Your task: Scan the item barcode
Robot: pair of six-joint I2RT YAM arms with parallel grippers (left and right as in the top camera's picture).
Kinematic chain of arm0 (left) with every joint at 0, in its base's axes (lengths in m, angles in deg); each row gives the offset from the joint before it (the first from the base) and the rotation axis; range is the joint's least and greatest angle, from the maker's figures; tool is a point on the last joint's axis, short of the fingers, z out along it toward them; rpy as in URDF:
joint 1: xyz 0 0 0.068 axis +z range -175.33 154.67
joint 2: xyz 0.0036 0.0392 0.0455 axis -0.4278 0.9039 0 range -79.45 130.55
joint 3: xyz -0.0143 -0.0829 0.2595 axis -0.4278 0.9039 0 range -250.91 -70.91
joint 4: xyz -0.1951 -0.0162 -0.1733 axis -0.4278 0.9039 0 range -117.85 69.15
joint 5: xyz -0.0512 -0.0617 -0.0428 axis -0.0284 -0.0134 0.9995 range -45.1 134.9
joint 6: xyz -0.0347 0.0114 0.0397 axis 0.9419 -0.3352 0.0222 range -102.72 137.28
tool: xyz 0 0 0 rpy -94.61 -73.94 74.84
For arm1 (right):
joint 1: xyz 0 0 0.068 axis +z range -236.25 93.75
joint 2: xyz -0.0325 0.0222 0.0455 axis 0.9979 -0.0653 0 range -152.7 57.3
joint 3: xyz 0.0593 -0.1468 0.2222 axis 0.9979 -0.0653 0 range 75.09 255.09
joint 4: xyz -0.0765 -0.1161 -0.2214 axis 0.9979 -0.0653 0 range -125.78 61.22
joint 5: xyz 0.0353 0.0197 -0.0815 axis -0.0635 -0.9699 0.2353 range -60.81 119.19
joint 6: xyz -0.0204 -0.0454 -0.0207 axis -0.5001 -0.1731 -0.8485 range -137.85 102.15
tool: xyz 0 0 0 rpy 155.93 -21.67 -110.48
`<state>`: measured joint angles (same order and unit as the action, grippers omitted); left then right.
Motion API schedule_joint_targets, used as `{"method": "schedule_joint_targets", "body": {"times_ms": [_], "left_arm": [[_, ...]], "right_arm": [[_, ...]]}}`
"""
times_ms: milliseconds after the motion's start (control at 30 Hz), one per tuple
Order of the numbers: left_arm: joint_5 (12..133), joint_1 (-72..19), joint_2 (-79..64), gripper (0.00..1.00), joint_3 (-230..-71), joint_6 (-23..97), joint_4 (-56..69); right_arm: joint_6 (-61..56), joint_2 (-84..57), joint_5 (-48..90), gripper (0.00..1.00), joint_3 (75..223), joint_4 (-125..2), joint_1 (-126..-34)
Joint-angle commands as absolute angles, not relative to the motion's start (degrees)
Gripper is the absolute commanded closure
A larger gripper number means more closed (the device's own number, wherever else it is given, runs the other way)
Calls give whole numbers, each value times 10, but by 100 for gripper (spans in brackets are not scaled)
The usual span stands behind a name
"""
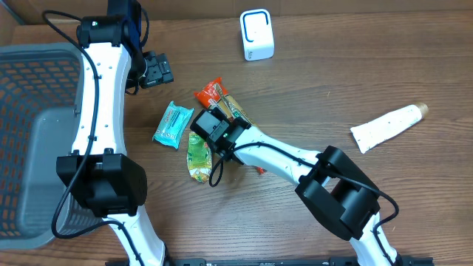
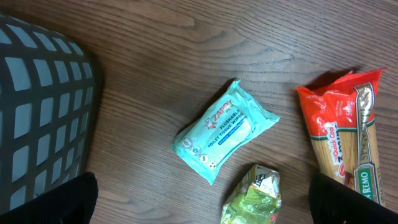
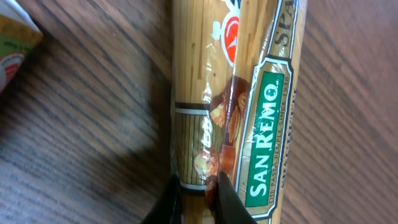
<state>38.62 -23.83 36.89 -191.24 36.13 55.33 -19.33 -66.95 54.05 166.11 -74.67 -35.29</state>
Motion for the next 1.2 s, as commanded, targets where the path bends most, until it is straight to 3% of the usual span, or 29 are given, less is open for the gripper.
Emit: {"method": "schedule_joint_targets", "body": {"times_ms": [0, 167, 400, 500, 700, 867, 1067, 1167], "left_arm": [[381, -239, 375, 0, -1911, 351, 554], [381, -239, 375, 0, -1911, 351, 554], [381, -239, 375, 1, -1911, 351, 554], [381, -239, 375, 0, -1911, 351, 554], [381, -239, 375, 1, -1911, 351, 554], [381, -239, 375, 1, -1911, 351, 554], [381, -239, 375, 0, -1911, 351, 554], [381, -239, 375, 0, -1911, 351, 554]], "right_arm": [[-178, -654, 424, 96, 1680, -785, -380], [-178, -589, 217, 96, 1724, -834, -446], [-197, -563, -215, 96, 1717, -819, -601], [-198, -580, -298, 96, 1692, -811, -650], [-194, -620, -300, 96, 1618, -786, -699], [-136, -623, -146, 96, 1594, -739, -723], [-118, -623, 10, 87, 1594, -727, -759], [-124, -623, 40, 72, 1595, -727, -771]]}}
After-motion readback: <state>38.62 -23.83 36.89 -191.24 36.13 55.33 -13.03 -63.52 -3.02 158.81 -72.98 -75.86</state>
